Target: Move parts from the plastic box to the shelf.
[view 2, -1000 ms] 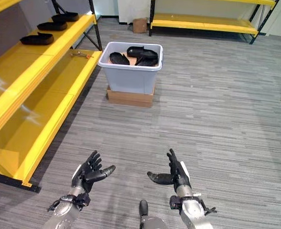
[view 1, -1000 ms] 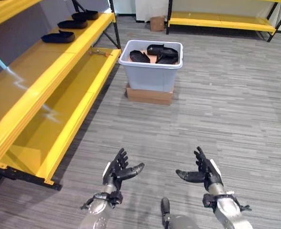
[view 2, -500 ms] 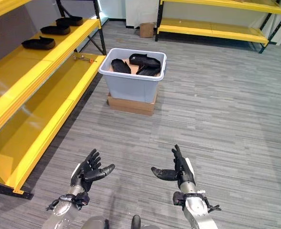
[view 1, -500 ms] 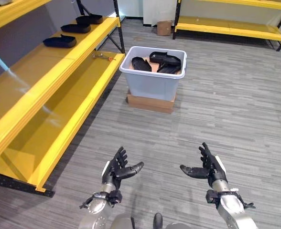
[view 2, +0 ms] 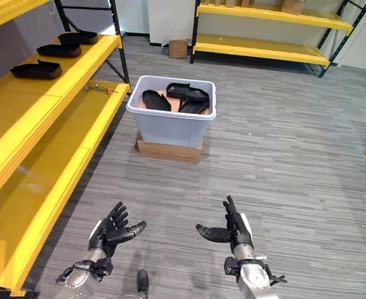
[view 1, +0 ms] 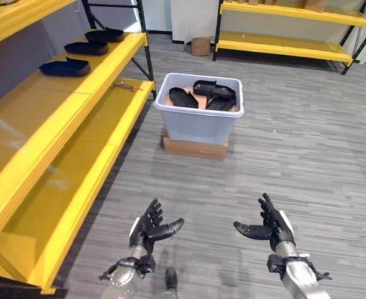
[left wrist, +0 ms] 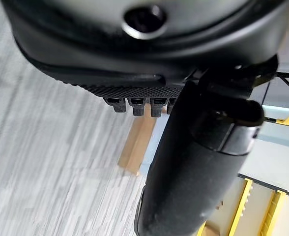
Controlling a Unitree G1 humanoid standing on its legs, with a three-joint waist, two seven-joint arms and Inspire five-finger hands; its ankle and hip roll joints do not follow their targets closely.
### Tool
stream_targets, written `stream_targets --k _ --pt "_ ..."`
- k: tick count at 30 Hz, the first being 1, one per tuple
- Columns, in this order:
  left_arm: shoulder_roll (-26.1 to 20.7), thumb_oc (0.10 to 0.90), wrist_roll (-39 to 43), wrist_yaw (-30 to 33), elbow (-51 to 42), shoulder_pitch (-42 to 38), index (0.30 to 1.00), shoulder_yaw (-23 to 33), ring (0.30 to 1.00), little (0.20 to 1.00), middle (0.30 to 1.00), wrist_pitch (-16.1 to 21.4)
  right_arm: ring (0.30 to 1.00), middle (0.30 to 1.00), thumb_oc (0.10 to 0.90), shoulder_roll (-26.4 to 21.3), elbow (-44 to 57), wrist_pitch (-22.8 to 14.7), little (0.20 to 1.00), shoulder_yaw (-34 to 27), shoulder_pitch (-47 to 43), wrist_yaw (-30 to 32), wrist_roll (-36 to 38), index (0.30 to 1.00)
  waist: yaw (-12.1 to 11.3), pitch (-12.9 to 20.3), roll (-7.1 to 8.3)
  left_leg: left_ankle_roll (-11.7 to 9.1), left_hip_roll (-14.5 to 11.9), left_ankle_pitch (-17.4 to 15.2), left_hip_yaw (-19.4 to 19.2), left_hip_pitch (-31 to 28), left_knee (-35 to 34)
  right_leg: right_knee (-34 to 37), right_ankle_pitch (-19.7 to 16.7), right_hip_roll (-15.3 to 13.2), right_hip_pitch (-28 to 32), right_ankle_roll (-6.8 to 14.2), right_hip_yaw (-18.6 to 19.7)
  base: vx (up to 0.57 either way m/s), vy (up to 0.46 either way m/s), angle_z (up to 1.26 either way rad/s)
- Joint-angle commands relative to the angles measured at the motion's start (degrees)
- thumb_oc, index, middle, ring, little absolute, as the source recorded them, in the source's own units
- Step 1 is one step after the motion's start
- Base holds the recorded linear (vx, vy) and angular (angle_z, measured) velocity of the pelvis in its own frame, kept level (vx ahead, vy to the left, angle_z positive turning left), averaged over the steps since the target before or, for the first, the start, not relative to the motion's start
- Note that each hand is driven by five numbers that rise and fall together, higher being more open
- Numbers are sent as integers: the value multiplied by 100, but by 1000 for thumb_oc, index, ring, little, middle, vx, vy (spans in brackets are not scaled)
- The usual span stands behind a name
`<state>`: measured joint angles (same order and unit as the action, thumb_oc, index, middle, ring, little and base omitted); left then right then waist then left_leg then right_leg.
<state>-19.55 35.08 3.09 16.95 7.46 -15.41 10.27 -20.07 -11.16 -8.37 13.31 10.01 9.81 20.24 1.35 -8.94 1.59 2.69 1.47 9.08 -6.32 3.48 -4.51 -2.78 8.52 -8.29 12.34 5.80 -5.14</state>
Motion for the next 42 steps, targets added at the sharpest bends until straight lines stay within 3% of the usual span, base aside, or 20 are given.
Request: stream_targets --k 1,2,3,4,5,6,7,11,13,15,20,25,29,33,35,37,38,39,40,42 --pt "-196 900 -292 -3 -591 -205 1000 203 1000 1000 1000 547 1000 1000 900 -29 486 -533 1000 -43 -465 -61 -201 1000 -220 318 107 -186 -326 -600 69 108 676 -1000 -667 -80 -605 231 99 176 245 0" --pt "-204 900 -311 2 -573 -246 1000 189 1000 1000 1000 536 1000 1000 900 4 457 -508 1000 -20 -472 -73 -209 1000 -204 277 89 -116 -277 -672 70 38 705 -1442 -887 -121 -802 232 108 107 156 -17" --pt "-204 900 -311 3 -572 -249 1000 189 1000 1000 1000 536 1000 1000 900 5 456 -508 1000 -21 -475 -72 -209 1000 -212 280 94 -113 -272 -675 61 47 711 -1473 -874 -129 -827 236 121 127 219 -14" --pt "-239 900 -335 32 -593 -325 1000 127 1000 1000 1000 524 1000 1000 900 75 456 -518 1000 25 -461 -72 -168 1000 -112 136 62 53 -129 -786 116 -151 736 -2524 -1505 -162 -1249 264 191 123 213 6" --pt "-264 900 -355 27 -587 -355 1000 100 1000 1000 1000 522 1000 1000 900 88 462 -508 1000 37 -438 -85 -169 1000 -51 83 -14 100 -154 -792 157 -220 693 -2973 -1558 -49 -1475 236 217 277 323 23" --pt "-283 900 -456 12 -609 -334 1000 74 1000 1000 1000 480 1000 1000 900 122 493 -505 1000 19 -351 -94 -197 1000 8 42 -86 153 -125 -864 158 -435 579 -3438 -1426 -91 -1788 219 -11 190 168 40" --pt "-283 900 -456 12 -609 -334 1000 74 1000 1000 1000 480 1000 1000 900 123 493 -505 1000 19 -351 -94 -197 1000 9 42 -83 153 -123 -863 159 -436 578 -3442 -1424 -94 -1789 220 -11 241 165 45" --pt "-294 900 -429 -78 -567 -290 1000 47 1000 1000 1000 461 1000 1000 900 126 544 -515 1000 -57 -223 -80 -58 1000 190 -16 -186 72 -80 -918 202 -838 295 -2543 -1136 -25 -2281 137 -436 212 49 10" --pt "-275 900 -423 -80 -535 -272 1000 72 1000 1000 1000 485 1000 1000 900 128 518 -529 1000 -75 -236 -48 -36 1000 200 -20 -147 -13 -45 -1051 131 -991 261 -1288 -1296 -217 -2303 201 -833 253 -53 13" --pt "-265 900 -442 -92 -521 -268 1000 102 1000 1000 1000 500 1000 1000 900 85 515 -516 1000 -49 -282 -55 -60 1000 273 -30 -117 -99 -48 -1145 123 -1158 205 -383 -1562 -158 -2327 328 -855 228 -73 -5" --pt "-234 900 -560 -118 -521 -273 1000 169 1000 1000 1000 521 1000 1000 900 19 593 -468 1000 -10 -258 -89 -146 1000 346 -17 -80 -200 -77 -1315 133 -1471 185 252 -1876 -33 -2326 447 -751 247 -88 9" --pt "-99 900 -522 -140 -433 -284 1000 121 1000 1000 1000 525 1000 1000 900 -21 537 -518 1000 -26 -220 -103 5 1000 413 221 -84 -347 -219 -1445 221 -1681 461 355 -1843 155 -1995 259 -646 338 -163 21" --pt "-90 900 -395 -93 -480 -318 1000 146 1000 1000 1000 534 1000 1000 900 -163 527 -563 1000 -8 -378 -101 62 1000 390 258 -154 -683 -539 -926 258 -1426 1631 162 -1421 430 -1795 -63 -712 296 -218 -10" --pt "-97 900 -280 -69 -495 -358 1000 127 1000 1000 1000 530 1000 1000 900 -260 553 -578 1000 15 -449 -115 133 1000 268 89 17 -925 -543 -88 415 -521 3723 177 -1129 506 -1426 -379 -666 211 -202 -16" --pt "-120 900 -276 -103 -530 -312 1000 140 1000 1000 1000 529 1000 1000 900 -340 600 -571 1000 11 -422 -149 128 1000 171 -33 109 -976 -459 -21 447 -86 4752 228 -1027 513 -1243 -485 -652 156 -145 -18" --pt "-108 900 -285 -100 -518 -291 1000 139 1000 1000 1000 517 1000 1000 900 -377 598 -558 1000 14 -414 -145 105 1000 129 -78 159 -924 -475 -101 361 102 5047 263 -991 504 -1128 -521 -647 156 -109 -31" --pt "-106 900 -262 -105 -513 -250 1000 126 1000 1000 1000 485 1000 1000 900 -390 589 -536 1000 0 -378 -82 85 1000 74 -124 189 -781 -645 -194 137 449 4836 361 -915 529 -915 -550 -632 392 -128 -26" --pt "-118 900 -282 -93 -473 -219 1000 109 1000 1000 1000 486 1000 1000 900 -362 579 -576 1000 -42 -360 -8 68 1000 -29 -145 230 -633 -549 -448 191 912 3964 553 -883 547 -712 -489 -543 322 -72 -7" --pt "-119 900 -282 -93 -473 -216 1000 108 1000 1000 1000 486 1000 1000 900 -361 579 -576 1000 -41 -358 -8 68 1000 -33 -149 236 -631 -544 -448 184 896 3954 561 -884 542 -699 -486 -540 280 21 10" --pt "-141 900 -309 -82 -433 -184 1000 120 1000 1000 1000 502 1000 1000 900 -339 517 -621 1000 -51 -350 25 18 1000 -98 -142 226 -571 -591 -343 281 1054 2575 672 -824 555 -591 -407 -447 223 68 -21"
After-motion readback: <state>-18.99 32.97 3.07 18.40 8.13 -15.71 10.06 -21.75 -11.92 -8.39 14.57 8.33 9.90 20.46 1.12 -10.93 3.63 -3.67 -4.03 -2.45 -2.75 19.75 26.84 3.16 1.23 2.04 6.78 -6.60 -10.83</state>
